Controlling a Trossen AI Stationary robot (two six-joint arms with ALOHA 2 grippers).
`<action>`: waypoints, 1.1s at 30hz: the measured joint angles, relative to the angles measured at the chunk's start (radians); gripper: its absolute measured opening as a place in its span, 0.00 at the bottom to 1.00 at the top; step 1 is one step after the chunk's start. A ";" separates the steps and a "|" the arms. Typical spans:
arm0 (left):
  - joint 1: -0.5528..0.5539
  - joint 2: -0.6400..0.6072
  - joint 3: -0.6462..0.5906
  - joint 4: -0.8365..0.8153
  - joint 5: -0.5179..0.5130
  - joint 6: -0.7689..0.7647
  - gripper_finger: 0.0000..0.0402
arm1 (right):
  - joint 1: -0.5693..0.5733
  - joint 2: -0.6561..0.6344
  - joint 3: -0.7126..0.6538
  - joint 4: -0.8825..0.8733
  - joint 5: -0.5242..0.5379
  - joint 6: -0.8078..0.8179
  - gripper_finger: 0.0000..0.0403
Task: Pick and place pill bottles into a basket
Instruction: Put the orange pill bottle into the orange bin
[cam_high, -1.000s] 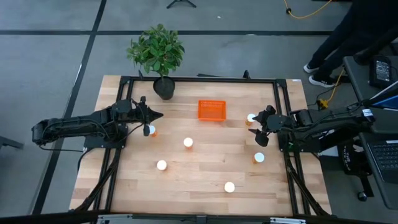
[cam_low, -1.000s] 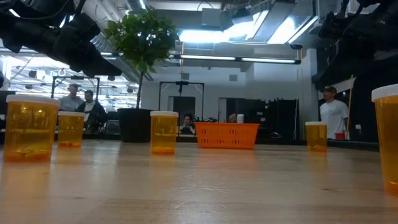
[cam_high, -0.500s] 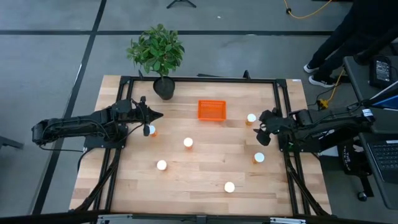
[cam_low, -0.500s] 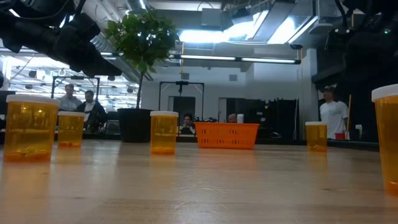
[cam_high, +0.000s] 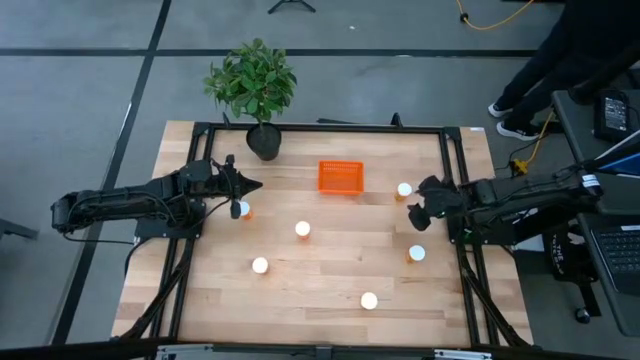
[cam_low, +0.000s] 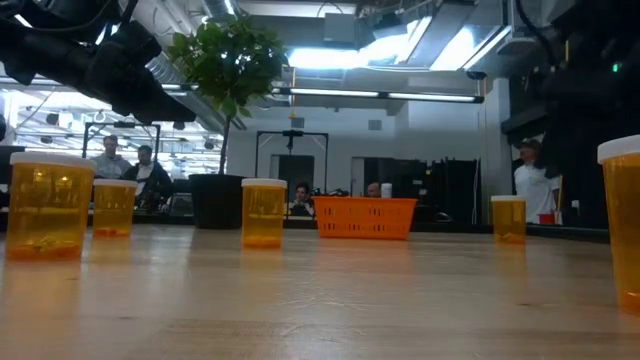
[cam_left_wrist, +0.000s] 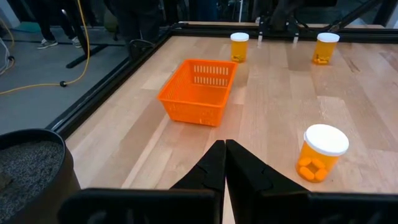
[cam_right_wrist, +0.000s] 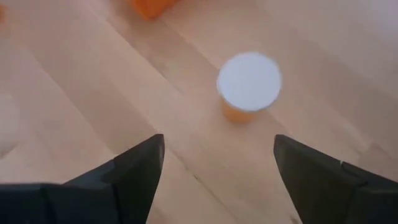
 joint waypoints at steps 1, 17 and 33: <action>0.000 0.000 0.000 0.000 0.000 0.000 0.01 | 0.000 0.010 -0.026 0.036 0.002 -0.002 0.76; 0.000 0.000 0.000 0.000 -0.008 -0.001 0.02 | 0.000 0.076 -0.185 0.269 0.168 -0.007 0.76; 0.000 0.000 0.000 0.000 -0.008 -0.001 0.02 | -0.059 0.136 -0.234 0.469 0.185 -0.188 0.76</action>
